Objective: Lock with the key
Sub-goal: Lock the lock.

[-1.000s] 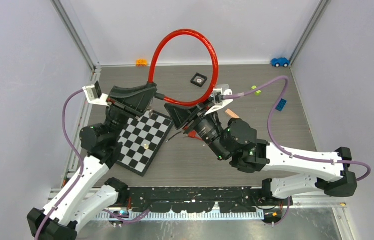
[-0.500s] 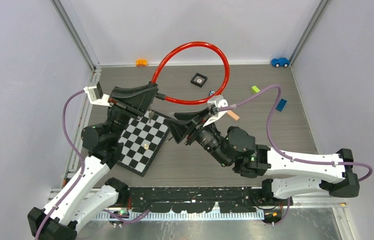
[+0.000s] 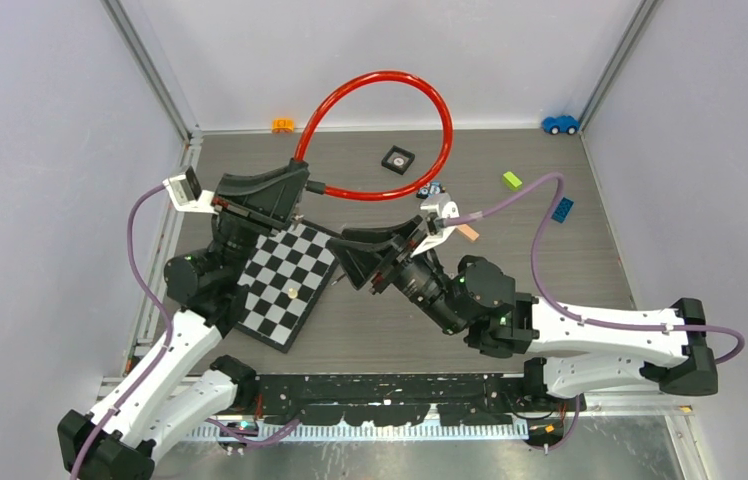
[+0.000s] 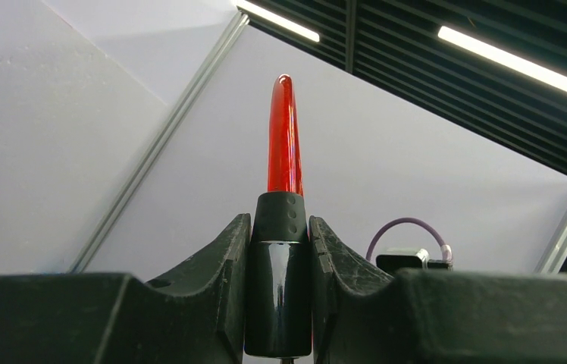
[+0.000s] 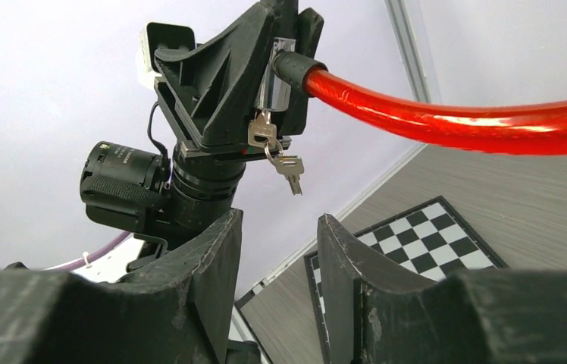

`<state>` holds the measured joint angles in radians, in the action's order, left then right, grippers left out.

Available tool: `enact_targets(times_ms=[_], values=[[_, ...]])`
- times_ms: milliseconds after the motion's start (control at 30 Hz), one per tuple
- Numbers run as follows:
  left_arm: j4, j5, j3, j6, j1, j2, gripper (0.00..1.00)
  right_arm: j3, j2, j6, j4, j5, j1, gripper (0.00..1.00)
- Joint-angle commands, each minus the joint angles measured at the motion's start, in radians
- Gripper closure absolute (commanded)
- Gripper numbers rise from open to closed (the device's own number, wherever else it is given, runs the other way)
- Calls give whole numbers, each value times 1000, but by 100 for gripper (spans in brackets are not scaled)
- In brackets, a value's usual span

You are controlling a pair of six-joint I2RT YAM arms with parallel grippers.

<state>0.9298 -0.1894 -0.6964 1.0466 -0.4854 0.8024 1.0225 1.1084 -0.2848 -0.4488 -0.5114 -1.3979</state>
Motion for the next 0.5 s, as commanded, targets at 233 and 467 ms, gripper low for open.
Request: enact_targets(times_ms=[233, 467], values=[[40, 17, -41, -32, -4, -63, 100, 234, 61, -43, 183, 19, 14, 56], [-37, -27, -26, -79, -4, -84, 100, 603, 140, -57, 552, -145, 18, 52]])
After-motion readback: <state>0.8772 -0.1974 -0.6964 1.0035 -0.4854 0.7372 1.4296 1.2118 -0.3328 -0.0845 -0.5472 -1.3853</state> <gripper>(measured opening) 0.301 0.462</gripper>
